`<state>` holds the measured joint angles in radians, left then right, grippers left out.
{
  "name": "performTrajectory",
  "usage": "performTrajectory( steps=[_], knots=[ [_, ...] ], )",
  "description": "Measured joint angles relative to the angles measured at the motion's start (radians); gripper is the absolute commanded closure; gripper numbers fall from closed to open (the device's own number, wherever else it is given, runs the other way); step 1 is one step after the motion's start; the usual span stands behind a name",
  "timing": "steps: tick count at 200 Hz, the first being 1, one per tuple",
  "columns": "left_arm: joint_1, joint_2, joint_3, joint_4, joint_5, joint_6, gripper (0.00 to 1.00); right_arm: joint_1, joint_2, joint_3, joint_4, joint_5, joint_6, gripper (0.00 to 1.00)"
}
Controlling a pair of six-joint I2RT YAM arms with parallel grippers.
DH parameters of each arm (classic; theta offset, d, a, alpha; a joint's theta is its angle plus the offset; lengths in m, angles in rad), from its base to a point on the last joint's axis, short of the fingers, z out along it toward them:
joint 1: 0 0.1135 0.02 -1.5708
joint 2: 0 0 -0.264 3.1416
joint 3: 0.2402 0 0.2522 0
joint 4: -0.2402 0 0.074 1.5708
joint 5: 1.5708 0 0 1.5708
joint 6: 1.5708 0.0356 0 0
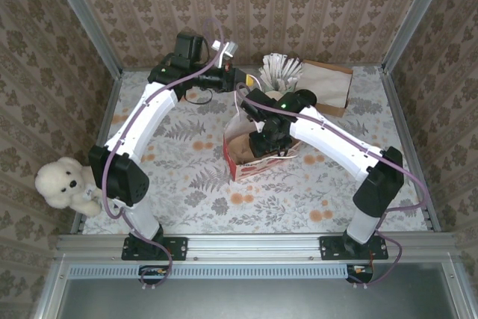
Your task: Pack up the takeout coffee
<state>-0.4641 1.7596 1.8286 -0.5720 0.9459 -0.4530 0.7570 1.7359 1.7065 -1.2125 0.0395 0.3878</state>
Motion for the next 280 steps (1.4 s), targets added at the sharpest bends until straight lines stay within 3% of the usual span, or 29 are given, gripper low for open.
performTrajectory(
  steps=[64, 101, 127, 187, 226, 280],
  knots=[
    [0.000, -0.001, -0.019, 0.050, 0.016, 0.000, 0.95, -0.026, 0.060, 0.000, 0.000, -0.065, 0.000, 0.54],
    [0.002, -0.003, -0.023, 0.040, 0.000, 0.008, 0.85, -0.028, 0.079, 0.000, 0.000, -0.080, 0.001, 0.54],
    [0.010, -0.039, -0.051, 0.024, -0.028, 0.052, 0.74, -0.029, 0.079, 0.000, 0.000, -0.092, 0.000, 0.54],
    [0.088, -0.352, -0.323, 0.050, -0.088, 0.148, 0.39, -0.033, 0.079, 0.000, 0.000, -0.100, 0.001, 0.55],
    [0.063, -0.490, -0.481, 0.150, -0.088, 0.242, 0.01, -0.033, 0.079, 0.000, 0.001, -0.100, 0.002, 0.55],
    [-0.023, -0.608, -0.700, 0.325, -0.004, 0.360, 0.00, -0.033, 0.079, 0.000, 0.006, -0.100, 0.004, 0.55]
  ],
)
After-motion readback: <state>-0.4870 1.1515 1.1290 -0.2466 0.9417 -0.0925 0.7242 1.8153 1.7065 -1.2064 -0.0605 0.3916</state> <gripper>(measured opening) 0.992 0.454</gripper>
